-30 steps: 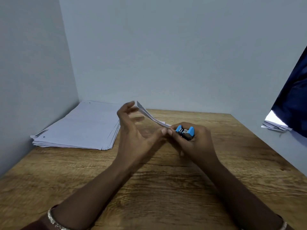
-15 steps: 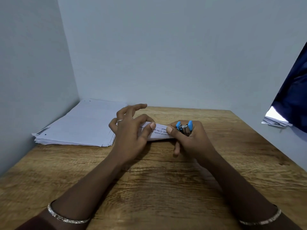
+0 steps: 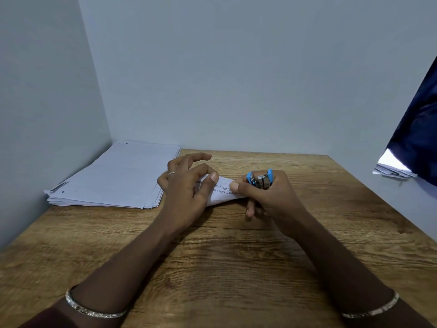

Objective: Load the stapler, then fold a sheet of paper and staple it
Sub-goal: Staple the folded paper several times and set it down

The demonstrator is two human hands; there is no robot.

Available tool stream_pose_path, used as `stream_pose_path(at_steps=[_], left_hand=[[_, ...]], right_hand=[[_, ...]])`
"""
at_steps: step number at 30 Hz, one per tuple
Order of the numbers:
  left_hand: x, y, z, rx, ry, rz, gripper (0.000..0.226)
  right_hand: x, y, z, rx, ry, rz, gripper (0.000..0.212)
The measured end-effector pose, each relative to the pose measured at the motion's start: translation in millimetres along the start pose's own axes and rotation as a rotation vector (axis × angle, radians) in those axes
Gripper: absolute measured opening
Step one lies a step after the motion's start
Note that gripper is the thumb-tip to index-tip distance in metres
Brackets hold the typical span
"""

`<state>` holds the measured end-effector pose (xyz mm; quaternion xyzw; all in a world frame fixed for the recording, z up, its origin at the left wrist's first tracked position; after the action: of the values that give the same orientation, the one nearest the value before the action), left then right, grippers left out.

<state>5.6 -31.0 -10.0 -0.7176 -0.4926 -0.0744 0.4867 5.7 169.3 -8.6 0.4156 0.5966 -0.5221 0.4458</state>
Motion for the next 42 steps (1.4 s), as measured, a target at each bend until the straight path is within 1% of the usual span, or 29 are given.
stream_pose_path(at_steps=[4,9,12,13,16,18,19,20,22,23,24,25,26,28,29,31,32,34,35,36,38,40,42], left_hand=[[3.4,-1.7,-4.4,0.016,-0.082,0.093,0.015],[9.9,3.0,-13.0,0.044,-0.214,0.225,0.011],[17.6,10.6,-19.1,0.066,-0.331,0.282,0.009],[19.1,13.1,-21.2,0.084,-0.378,0.299,0.011],[24.9,22.8,-30.1,0.169,-0.514,0.341,0.012],[28.0,29.3,-34.4,0.232,-0.58,0.366,0.012],[30.0,32.7,-36.0,0.254,-0.626,0.388,0.014],[31.5,35.8,-37.1,0.263,-0.681,0.413,0.015],[33.7,42.2,-36.5,0.264,-0.794,0.468,0.016],[34.0,45.8,-34.8,0.249,-0.853,0.495,0.015],[35.7,50.3,-32.4,0.213,-0.908,0.523,0.015],[37.1,55.4,-29.1,0.16,-0.96,0.553,0.015],[39.2,59.0,-26.4,0.094,-1.005,0.573,0.015],[43.8,59.0,-23.8,-0.027,-1.043,0.569,0.016],[46.4,58.1,-22.9,-0.074,-1.044,0.558,0.017],[49.7,57.7,-17.7,-0.166,-1.06,0.529,0.019],[52.2,57.6,-14.0,-0.203,-1.072,0.511,0.019],[54.5,58.4,-4.0,-0.291,-1.068,0.469,0.01],[54.2,57.3,3.0,-0.32,-1.063,0.448,0.008],[53.9,55.4,9.2,-0.326,-1.062,0.416,0.017],[55.1,51.3,17.2,-0.34,-1.066,0.361,0.028],[54.5,48.2,23.7,-0.315,-1.056,0.325,0.031],[50.2,46.5,28.5,-0.296,-1.028,0.289,0.035]], right_hand=[[-2.5,2.8,0.9,0.008,0.139,-0.101,0.024],[-8.1,5.6,3.8,-0.067,0.19,-0.126,0.008],[-10.8,13.3,3.3,-0.058,0.244,-0.153,0.006],[-11.1,16.7,3.3,-0.018,0.281,-0.182,0.006],[-18.5,25.0,1.5,0.203,0.382,-0.313,0.011],[-25.2,27.7,-2.1,0.319,0.367,-0.33,0.017],[-27.7,29.3,-5.6,0.369,0.346,-0.29,0.02],[-29.9,30.5,-10.0,0.407,0.312,-0.21,0.025],[-32.2,32.5,-23.3,0.427,0.209,0.028,0.044],[-32.4,33.7,-30.6,0.417,0.136,0.14,0.047],[-33.8,36.7,-38.9,0.405,0.076,0.231,0.039],[-33.9,40.0,-48.1,0.397,0.023,0.302,0.025],[-34.3,46.7,-56.2,0.383,-0.025,0.361,0.016],[-32.7,61.4,-68.3,0.348,-0.099,0.422,0.021],[-31.4,68.4,-73.8,0.341,-0.093,0.413,0.024],[-31.7,81.2,-80.3,0.367,0.008,0.354,0.032],[-32.6,85.9,-83.3,0.403,0.112,0.32,0.032],[-33.1,90.1,-86.4,0.484,0.408,0.227,0.026],[-31.7,90.0,-86.6,0.517,0.515,0.181,0.026],[-30.1,88.9,-85.2,0.543,0.57,0.149,0.028],[-24.6,83.2,-82.8,0.571,0.671,0.147,0.027],[-19.0,72.1,-82.2,0.524,0.754,0.142,0.029],[-15.2,58.3,-79.0,0.42,0.758,0.101,0.035]])
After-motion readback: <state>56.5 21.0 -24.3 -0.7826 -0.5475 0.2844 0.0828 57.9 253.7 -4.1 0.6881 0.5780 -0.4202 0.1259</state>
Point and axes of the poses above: each hand's wrist, its own y-axis away from the middle knuckle, its own z-axis out of the palm, x = y × z, the point moved 2 cm from there along -y, towards the middle knuckle, and after that the axes turned 5 degrees about -y, right-handed, at the moved point
